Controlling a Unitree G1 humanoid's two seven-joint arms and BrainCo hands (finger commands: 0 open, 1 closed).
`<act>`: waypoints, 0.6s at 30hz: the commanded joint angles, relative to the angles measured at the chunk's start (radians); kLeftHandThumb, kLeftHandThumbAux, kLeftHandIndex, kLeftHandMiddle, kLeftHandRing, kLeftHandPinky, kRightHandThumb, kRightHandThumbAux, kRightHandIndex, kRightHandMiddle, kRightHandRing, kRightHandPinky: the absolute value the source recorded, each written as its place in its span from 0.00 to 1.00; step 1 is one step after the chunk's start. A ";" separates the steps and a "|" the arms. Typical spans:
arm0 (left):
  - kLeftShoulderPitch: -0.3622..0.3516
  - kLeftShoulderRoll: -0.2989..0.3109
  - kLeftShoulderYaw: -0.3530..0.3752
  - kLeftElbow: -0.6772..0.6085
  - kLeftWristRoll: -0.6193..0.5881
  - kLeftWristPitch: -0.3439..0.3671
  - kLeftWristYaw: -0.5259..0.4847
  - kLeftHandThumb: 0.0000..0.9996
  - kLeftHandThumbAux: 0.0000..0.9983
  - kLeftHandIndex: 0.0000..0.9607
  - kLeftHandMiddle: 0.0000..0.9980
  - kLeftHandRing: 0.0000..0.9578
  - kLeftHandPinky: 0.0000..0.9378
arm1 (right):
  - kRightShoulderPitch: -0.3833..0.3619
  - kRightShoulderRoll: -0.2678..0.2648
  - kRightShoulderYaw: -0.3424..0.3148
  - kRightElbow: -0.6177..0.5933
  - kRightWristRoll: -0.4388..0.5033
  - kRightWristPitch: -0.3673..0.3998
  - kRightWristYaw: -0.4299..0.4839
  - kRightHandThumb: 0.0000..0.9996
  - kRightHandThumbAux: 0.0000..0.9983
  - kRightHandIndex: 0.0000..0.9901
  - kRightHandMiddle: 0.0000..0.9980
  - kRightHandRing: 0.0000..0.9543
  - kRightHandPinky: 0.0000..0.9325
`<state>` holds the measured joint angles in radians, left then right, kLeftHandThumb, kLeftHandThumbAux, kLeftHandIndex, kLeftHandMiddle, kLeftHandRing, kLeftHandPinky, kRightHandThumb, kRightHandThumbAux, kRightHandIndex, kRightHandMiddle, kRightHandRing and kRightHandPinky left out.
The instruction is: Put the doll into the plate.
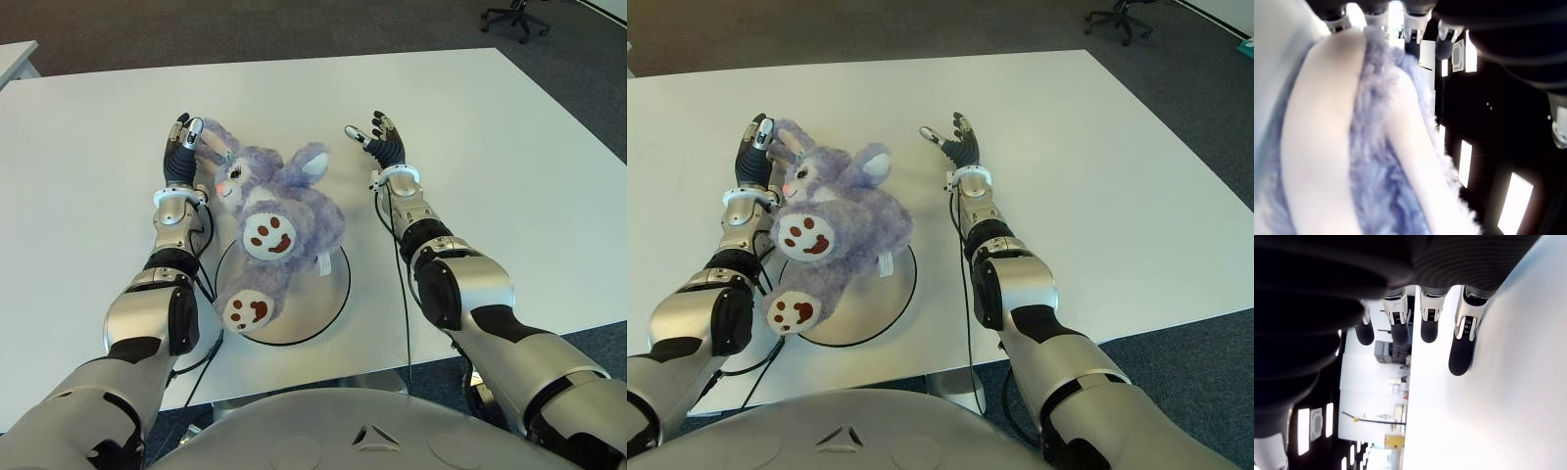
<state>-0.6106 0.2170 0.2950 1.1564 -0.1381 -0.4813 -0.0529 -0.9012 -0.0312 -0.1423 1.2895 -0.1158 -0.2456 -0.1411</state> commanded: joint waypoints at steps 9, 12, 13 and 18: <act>0.098 -0.050 -0.013 0.068 0.008 0.063 -0.002 0.00 0.39 0.00 0.09 0.03 0.00 | 0.127 0.026 -0.012 0.079 0.005 0.129 0.021 0.00 0.64 0.02 0.00 0.00 0.02; 0.097 -0.049 -0.013 0.069 0.008 0.064 -0.001 0.00 0.39 0.00 0.09 0.03 0.00 | 0.126 0.026 -0.014 0.079 0.006 0.130 0.022 0.00 0.64 0.02 0.00 0.00 0.03; 0.097 -0.049 -0.013 0.069 0.009 0.063 -0.001 0.00 0.39 0.00 0.09 0.03 0.00 | 0.126 0.026 -0.015 0.079 0.006 0.130 0.022 0.00 0.65 0.02 0.00 0.00 0.03; 0.096 -0.049 -0.012 0.069 0.008 0.063 -0.001 0.00 0.39 0.00 0.09 0.03 0.00 | 0.126 0.026 -0.018 0.079 0.006 0.132 0.022 0.00 0.64 0.02 0.00 0.00 0.03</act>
<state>-0.6107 0.2166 0.2942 1.1564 -0.1380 -0.4814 -0.0529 -0.9011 -0.0312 -0.1539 1.2893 -0.1150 -0.2454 -0.1395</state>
